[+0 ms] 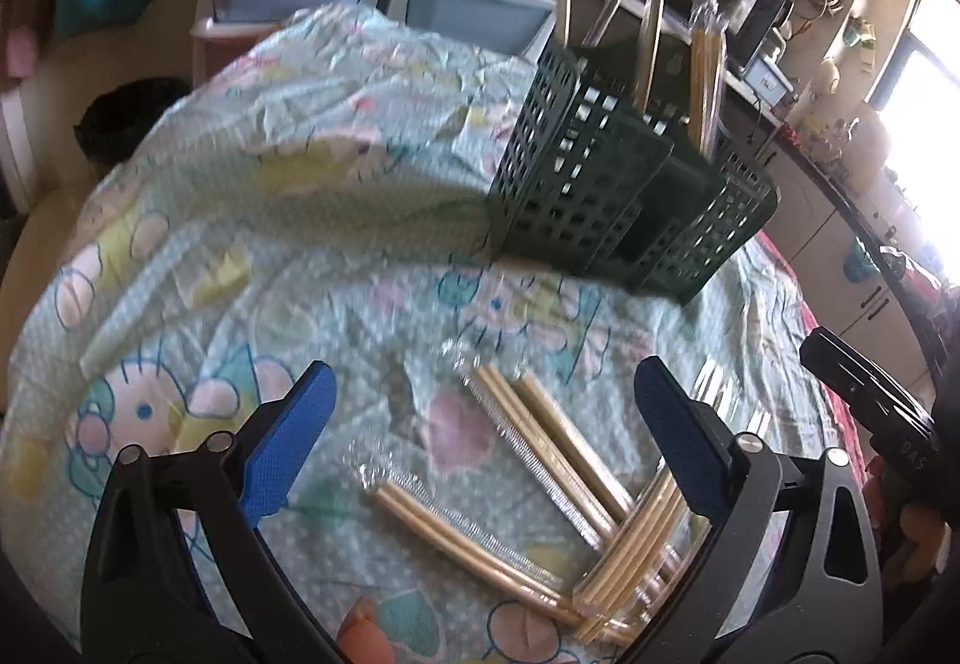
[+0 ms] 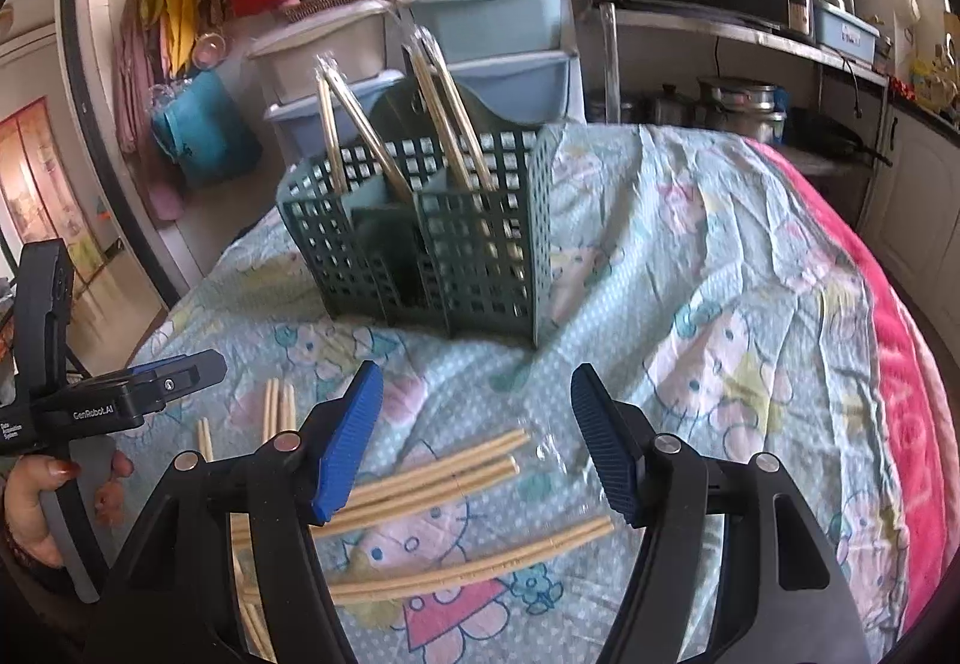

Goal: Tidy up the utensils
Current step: 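Close the left gripper on a wrapped chopstick pair while the right gripper closes on another, then lift both held chopstick pairs and carry them above the green caddy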

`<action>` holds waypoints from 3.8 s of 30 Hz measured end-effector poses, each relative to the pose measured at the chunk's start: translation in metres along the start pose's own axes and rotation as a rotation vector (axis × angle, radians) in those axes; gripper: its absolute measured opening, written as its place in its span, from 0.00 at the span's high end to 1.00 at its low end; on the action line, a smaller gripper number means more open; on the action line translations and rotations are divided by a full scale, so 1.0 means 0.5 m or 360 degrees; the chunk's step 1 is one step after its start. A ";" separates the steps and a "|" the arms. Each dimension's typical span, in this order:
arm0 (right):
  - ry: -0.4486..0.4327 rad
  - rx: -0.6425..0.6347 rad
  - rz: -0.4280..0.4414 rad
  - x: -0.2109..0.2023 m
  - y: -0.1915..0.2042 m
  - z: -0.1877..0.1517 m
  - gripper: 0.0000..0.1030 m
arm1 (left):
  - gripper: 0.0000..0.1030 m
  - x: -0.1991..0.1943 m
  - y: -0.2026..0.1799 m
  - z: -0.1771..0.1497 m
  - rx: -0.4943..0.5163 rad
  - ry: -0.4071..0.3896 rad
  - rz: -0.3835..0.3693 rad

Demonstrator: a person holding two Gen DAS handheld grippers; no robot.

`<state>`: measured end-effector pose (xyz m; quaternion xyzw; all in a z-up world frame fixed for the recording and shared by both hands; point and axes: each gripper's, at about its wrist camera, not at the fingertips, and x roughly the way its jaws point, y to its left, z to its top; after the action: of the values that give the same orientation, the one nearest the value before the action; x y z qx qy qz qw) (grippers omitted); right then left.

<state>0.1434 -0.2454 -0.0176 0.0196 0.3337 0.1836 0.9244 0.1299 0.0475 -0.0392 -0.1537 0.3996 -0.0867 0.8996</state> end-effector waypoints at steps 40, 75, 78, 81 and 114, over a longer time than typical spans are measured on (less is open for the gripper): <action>0.0242 0.0275 0.0026 0.098 -0.077 -0.051 0.96 | 0.96 0.098 0.070 0.024 -0.0277 0.0180 -0.0089; -0.0284 -0.0005 0.0032 -0.106 0.010 0.113 0.96 | 1.00 -0.136 0.014 0.144 -0.0116 -0.0310 -0.0218; -0.0306 -0.0034 0.0044 -0.116 0.021 0.124 0.96 | 1.00 -0.145 -0.009 0.156 -0.0071 -0.0324 -0.0251; -0.0326 -0.0057 0.0052 -0.125 0.029 0.132 0.96 | 1.00 -0.153 -0.031 0.170 -0.0022 -0.0343 -0.0275; -0.0677 -0.0151 0.0129 -0.201 0.096 0.289 0.97 | 1.00 -0.237 -0.192 0.332 0.0235 -0.0624 -0.0390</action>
<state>0.1463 -0.2236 0.1635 0.0278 0.1211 0.2278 0.9657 0.1716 0.0246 0.1811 -0.1488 0.1883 -0.1926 0.9515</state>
